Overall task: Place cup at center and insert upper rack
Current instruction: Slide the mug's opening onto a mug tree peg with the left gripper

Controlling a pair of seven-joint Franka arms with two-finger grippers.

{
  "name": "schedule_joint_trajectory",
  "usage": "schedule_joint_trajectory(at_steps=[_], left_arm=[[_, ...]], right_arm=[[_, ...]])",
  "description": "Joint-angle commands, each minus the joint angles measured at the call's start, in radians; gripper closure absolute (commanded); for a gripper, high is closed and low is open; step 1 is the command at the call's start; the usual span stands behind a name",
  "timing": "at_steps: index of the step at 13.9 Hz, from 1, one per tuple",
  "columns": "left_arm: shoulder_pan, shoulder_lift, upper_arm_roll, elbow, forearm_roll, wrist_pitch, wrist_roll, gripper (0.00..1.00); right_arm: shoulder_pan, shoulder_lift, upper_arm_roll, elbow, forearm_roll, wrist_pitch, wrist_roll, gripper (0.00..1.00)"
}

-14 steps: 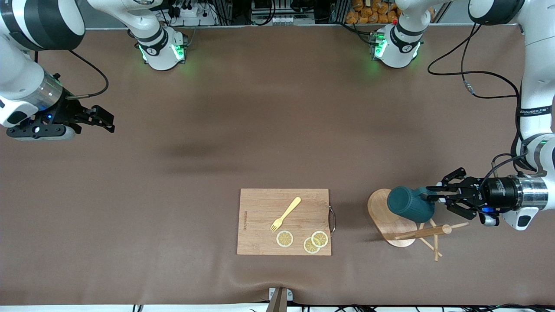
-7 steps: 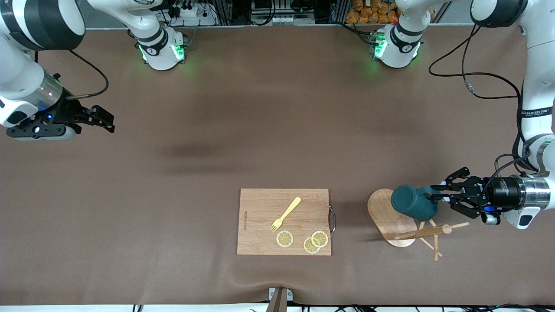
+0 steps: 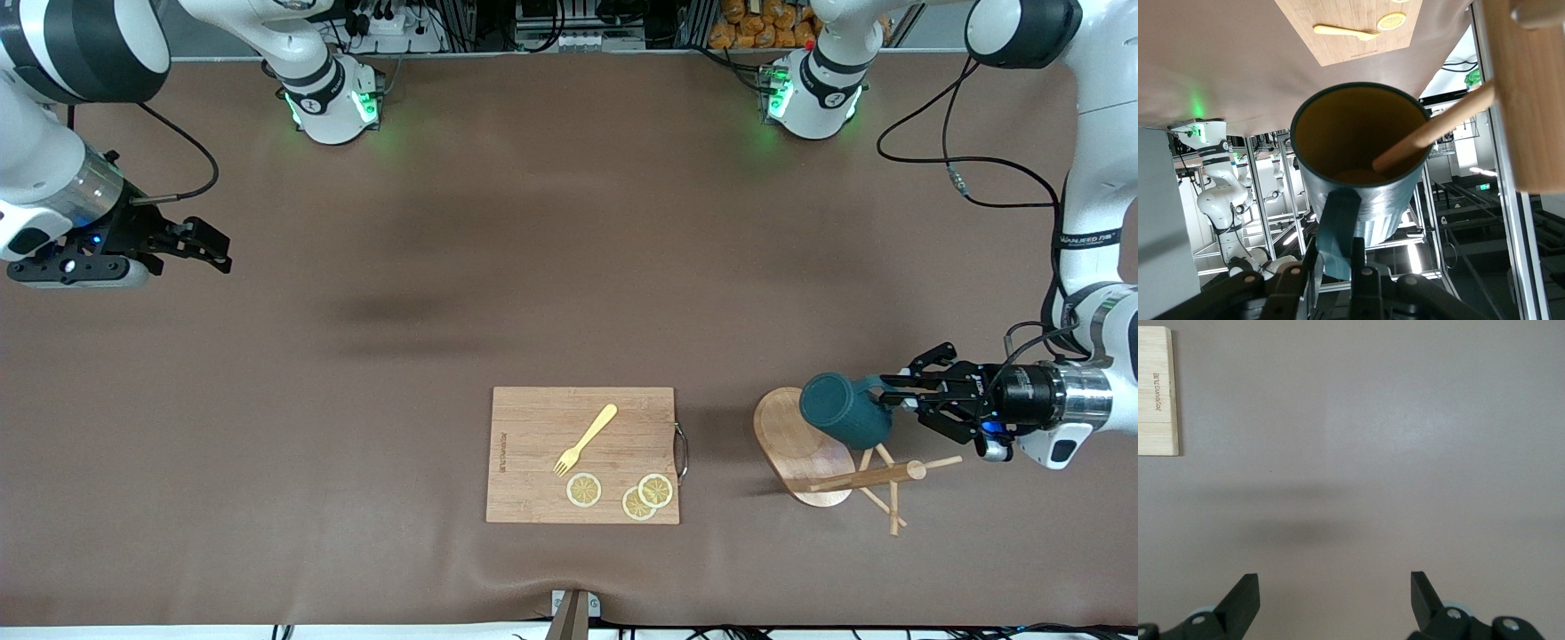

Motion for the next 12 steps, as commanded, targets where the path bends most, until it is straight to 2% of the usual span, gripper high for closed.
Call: schedule_joint_trajectory(at_steps=[1, 6, 8, 12], left_arm=[[0.010, 0.014, -0.010, 0.017, -0.026, -0.021, 0.013, 1.00], [0.004, 0.019, -0.012, 0.029, -0.038, -0.031, 0.010, 1.00], [-0.005, 0.019, -0.001, 0.037, -0.029, -0.031, 0.010, 1.00], [-0.007, 0.022, 0.028, 0.053, -0.012, -0.033, 0.012, 1.00]], right_arm=[[-0.023, -0.016, -0.003, -0.001, -0.010, -0.004, -0.031, 0.00], [-0.065, -0.056, 0.000, 0.037, -0.010, -0.117, -0.076, 0.00], [-0.065, -0.051, 0.000, 0.108, -0.004, -0.195, -0.071, 0.00], [-0.055, -0.030, 0.005, 0.122, -0.001, -0.202, -0.060, 0.00]])
